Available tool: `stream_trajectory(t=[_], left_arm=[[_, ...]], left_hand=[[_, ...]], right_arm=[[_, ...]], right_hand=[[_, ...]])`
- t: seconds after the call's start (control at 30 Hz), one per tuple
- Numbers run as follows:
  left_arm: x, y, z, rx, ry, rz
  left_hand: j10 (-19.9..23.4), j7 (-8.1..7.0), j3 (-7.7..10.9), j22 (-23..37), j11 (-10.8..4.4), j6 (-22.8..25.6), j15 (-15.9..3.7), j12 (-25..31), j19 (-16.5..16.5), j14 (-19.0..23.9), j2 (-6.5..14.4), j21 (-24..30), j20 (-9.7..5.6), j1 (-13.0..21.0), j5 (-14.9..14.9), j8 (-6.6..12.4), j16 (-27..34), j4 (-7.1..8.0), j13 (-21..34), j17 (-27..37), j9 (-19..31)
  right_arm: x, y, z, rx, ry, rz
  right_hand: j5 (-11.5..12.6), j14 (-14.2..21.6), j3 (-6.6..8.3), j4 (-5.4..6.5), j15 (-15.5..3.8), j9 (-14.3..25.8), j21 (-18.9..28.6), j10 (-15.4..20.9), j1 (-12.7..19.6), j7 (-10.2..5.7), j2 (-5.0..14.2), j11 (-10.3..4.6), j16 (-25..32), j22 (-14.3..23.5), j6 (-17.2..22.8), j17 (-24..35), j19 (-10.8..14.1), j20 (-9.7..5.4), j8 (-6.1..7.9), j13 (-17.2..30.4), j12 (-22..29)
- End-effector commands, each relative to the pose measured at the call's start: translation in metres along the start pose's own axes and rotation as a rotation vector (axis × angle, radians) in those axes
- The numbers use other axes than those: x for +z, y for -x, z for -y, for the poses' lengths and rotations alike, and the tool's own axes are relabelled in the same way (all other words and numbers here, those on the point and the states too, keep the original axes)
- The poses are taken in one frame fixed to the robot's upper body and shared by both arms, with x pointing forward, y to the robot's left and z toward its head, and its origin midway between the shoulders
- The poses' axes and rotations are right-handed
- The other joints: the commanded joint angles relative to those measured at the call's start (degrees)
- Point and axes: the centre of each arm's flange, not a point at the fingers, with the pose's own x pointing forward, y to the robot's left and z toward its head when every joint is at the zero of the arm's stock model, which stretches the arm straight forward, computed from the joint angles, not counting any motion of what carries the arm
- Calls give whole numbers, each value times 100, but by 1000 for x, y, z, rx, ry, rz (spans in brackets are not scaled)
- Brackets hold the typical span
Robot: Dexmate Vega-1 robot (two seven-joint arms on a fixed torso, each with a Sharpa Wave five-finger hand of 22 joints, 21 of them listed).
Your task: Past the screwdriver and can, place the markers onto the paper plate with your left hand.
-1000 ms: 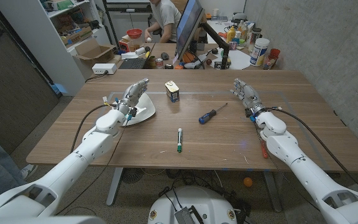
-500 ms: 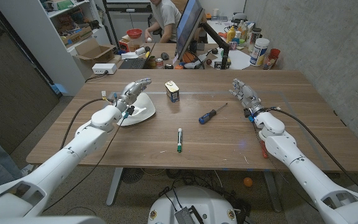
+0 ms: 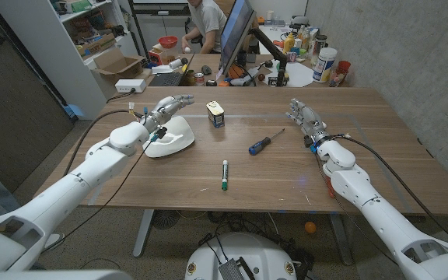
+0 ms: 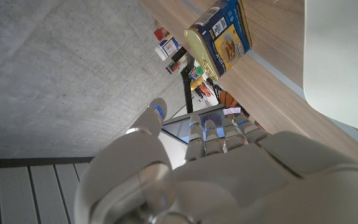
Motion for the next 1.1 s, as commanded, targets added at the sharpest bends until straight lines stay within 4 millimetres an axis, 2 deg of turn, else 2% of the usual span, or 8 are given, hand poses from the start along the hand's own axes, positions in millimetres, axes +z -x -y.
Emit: stream_trajectory(t=[0.03,0.27,0.6,0.67,0.73,0.93,1.03,1.1], left_arm=[[22,-3,-11,-59,-159,-27],[33,-5,-14,-90,-223,-30],[64,-10,-16,-161,-373,-11],[71,-11,-16,-177,-410,-9],[78,-12,-14,-193,-443,-4],[95,-17,-8,-258,-545,7],[103,-19,-4,-278,-588,13],[108,-20,-2,-287,-618,20]], left_hand=[[-5,13,55,17,-10,53,1,28,9,-1,-18,-2,77,112,33,53,17,15,27,19,34],[5,-21,74,17,-57,105,-42,39,22,16,-43,10,98,241,33,72,26,16,30,17,40],[-2,-47,96,18,-81,113,-69,45,14,9,-85,11,134,410,28,71,24,14,33,15,47],[-6,-50,103,18,-101,113,-69,47,-2,6,-98,7,180,464,26,69,23,14,34,15,49],[-14,-67,110,18,-124,120,-77,47,-4,3,-115,10,231,527,24,71,22,15,35,14,51],[-12,-86,118,19,-126,116,-94,51,-6,15,-136,12,246,607,22,67,26,16,36,13,53],[-16,-105,131,22,-128,124,-94,56,-27,22,-168,11,452,743,20,67,27,19,37,10,58],[-23,-111,134,24,-137,130,-91,55,-21,20,-181,17,504,797,20,69,26,21,38,10,60]], right_arm=[[1,2,-1,-2,0,6],[3,1,-2,5,-9,15],[5,-2,-4,10,-8,21],[5,-3,-5,10,-11,24],[5,-3,-5,8,-14,27],[4,-3,-5,0,-18,31],[4,-3,-5,-3,-17,34],[6,-3,-5,-5,-17,38]], right_hand=[[29,-16,4,9,24,29,-10,-31,43,-45,10,12,-7,11,6,19,-31,-8,-21,18,2],[28,-34,4,14,14,31,-12,-61,42,-38,21,8,-13,11,-44,22,-53,-26,-39,21,-5],[27,-53,3,13,17,32,-14,-81,45,-43,22,22,-19,10,-67,22,-75,-37,-43,23,-8],[27,-56,2,12,14,33,-13,-83,46,-46,22,21,-20,10,-71,23,-74,-38,-44,23,-7],[26,-69,2,12,11,33,-12,-95,46,-53,23,14,-25,10,-93,23,-77,-42,-52,24,-10],[26,-100,2,13,9,35,-14,-120,50,-58,28,-1,-35,8,-205,25,-99,-54,-85,27,-12],[26,-101,3,12,8,36,-13,-121,52,-62,28,2,-34,8,-215,25,-102,-58,-84,28,-9],[26,-103,3,11,5,36,-13,-120,54,-60,28,5,-35,8,-219,25,-106,-56,-83,28,-8]])
